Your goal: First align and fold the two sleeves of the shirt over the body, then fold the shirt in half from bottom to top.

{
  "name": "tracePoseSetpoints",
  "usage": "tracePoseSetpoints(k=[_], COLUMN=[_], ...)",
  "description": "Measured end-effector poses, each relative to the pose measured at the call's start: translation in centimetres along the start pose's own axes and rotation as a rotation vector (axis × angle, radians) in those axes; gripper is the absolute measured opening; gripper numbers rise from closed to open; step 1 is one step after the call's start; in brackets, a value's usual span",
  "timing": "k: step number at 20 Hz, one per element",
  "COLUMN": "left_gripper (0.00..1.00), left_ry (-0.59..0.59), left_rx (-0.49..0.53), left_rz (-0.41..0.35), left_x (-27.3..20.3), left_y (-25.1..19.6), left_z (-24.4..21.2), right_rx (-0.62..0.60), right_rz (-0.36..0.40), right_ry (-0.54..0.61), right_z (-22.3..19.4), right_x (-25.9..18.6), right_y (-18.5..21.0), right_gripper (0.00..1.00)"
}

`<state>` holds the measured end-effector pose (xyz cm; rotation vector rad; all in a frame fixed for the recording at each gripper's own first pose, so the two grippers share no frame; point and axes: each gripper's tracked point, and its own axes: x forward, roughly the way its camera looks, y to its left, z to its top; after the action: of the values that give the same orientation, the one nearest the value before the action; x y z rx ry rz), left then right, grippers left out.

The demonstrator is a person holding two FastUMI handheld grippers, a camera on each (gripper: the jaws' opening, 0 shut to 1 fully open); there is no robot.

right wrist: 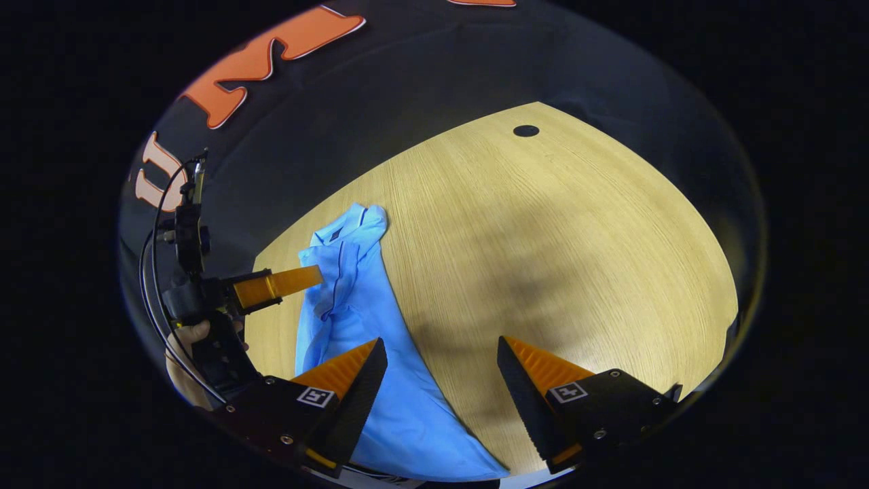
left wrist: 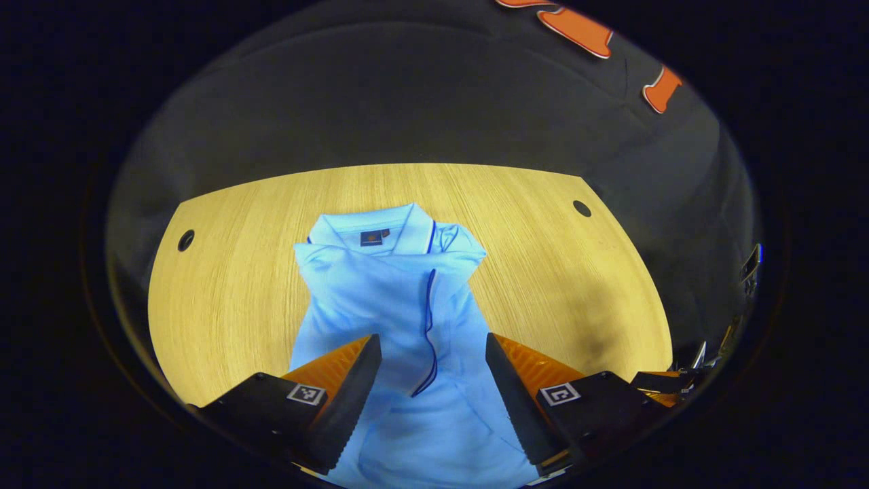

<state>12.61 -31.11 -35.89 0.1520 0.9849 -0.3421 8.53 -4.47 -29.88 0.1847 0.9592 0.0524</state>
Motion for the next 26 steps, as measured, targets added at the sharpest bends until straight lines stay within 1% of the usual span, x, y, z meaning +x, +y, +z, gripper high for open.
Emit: tracePoseSetpoints(k=[1, 3, 6, 9, 12, 14, 17, 20, 21, 23, 26], left_gripper=[0.99, 0.99, 0.99, 0.99, 0.99, 0.99, 1.00, 0.99, 1.00, 0.99, 0.99], left_ry=[0.000, -0.002, 0.008, 0.029, 0.068, 0.100, 0.164, 0.225, 0.251, 0.294, 0.325], left_rx=[-0.012, -0.006, -0.051, -0.085, -0.107, -0.120, -0.141, -0.103, -0.106, -0.144, -0.182], left_rz=[0.013, 0.043, 0.071, 0.118, 0.157, 0.175, 0.167, 0.164, 0.160, 0.150, 0.169], left_x=[-0.5, -1.7, -3.6, -5.6, -7.4, -8.8, -10.6, -12.7, -13.2, -14.1, -14.6], left_y=[1.1, 3.3, 6.2, 9.9, 12.8, 14.1, 14.3, 13.6, 13.3, 12.7, 12.9], left_z=[-0.5, -1.5, -3.6, -6.9, -10.9, -13.9, -18.9, -23.8, -25.4, -28.4, -31.1], right_rx=[-0.010, -0.041, -0.107, -0.182, -0.246, -0.284, -0.324, -0.352, -0.356, -0.359, -0.405], right_rz=[0.002, 0.005, -0.009, -0.037, -0.051, -0.076, -0.126, -0.156, -0.166, -0.168, -0.203], right_ry=[0.007, 0.025, 0.075, 0.108, 0.172, 0.217, 0.272, 0.318, 0.341, 0.383, 0.432], right_z=[-0.2, -0.9, -2.5, -4.2, -7.1, -9.2, -11.7, -14.4, -15.7, -18.0, -20.6], right_x=[0.3, 0.4, 0.7, 0.9, 1.0, 1.2, 0.3, -0.9, -1.5, -2.5, -3.7], right_y=[0.4, 1.1, 1.9, 2.1, 2.7, 2.3, 1.1, 0.4, 0.0, -0.1, -1.0], right_gripper=[0.99, 0.99, 0.99, 0.99, 0.99, 0.99, 0.99, 0.99, 0.99, 0.99, 0.99])
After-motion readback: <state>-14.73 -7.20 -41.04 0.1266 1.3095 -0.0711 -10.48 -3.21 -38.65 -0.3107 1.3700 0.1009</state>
